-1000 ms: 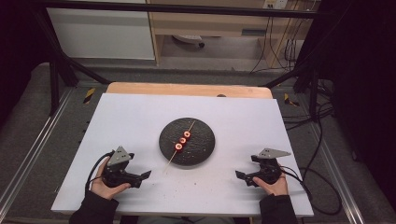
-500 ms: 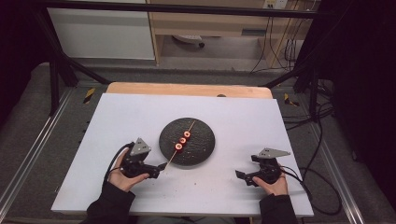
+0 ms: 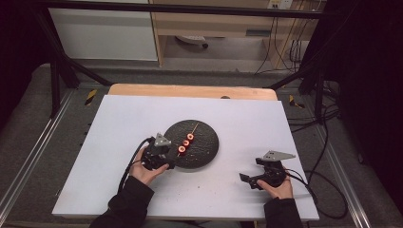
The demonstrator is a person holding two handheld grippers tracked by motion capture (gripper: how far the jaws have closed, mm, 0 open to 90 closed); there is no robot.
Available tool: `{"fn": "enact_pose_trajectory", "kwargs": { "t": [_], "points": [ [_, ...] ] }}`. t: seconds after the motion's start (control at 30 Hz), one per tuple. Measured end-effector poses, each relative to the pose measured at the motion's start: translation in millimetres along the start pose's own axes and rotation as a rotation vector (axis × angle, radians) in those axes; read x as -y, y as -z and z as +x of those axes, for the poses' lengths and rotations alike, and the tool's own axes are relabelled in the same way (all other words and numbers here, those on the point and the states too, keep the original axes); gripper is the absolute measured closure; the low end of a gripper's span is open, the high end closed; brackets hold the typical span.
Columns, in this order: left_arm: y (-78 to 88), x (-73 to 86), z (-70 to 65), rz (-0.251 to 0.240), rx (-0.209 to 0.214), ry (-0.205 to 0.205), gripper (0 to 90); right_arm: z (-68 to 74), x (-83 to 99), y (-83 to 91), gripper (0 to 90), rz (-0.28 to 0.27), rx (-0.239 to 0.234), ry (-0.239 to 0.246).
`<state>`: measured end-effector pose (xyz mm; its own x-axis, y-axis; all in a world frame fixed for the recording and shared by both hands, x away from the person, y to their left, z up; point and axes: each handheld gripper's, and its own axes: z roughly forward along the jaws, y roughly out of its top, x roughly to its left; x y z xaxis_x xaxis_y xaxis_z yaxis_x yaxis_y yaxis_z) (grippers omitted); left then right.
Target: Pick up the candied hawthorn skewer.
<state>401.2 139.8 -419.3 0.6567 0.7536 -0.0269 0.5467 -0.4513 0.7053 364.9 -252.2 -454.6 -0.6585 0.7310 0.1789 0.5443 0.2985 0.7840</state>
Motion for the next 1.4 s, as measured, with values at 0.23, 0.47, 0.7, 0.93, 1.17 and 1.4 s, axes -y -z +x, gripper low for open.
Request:
{"fn": "enact_pose_trajectory", "kwargs": {
  "t": [0.23, 0.47, 0.7, 0.93, 1.17, 1.4],
  "points": [
    [-11.6, -1.7, -5.5, 0.031, -0.022, 0.01, 64.6, 0.2, -0.1, 0.0, 1.0, 0.001, -0.002, -0.007],
    [-15.5, -1.5, -14.8, 0.049, -0.044, -0.004, 76.5, 0.1, -0.2, 0.3, 1.0, -0.002, -0.002, -0.007],
    [-15.1, 0.4, -15.4, 0.038, -0.064, 0.021, 87.1, 0.1, -0.2, 0.1, 1.0, -0.003, -0.003, -0.008],
    [-13.6, 5.4, -12.7, 0.002, -0.045, 0.054, 88.1, 0.3, 0.0, -0.2, 1.0, -0.001, -0.003, -0.009],
    [-1.7, 8.5, -9.9, -0.061, -0.022, 0.056, 88.3, 0.5, 0.0, 0.2, 1.0, -0.003, -0.003, -0.011],
    [15.2, 15.1, -6.9, -0.115, -0.004, 0.049, 88.2, 0.4, -0.2, 0.5, 1.1, -0.009, 0.002, -0.015]
  ]
}}
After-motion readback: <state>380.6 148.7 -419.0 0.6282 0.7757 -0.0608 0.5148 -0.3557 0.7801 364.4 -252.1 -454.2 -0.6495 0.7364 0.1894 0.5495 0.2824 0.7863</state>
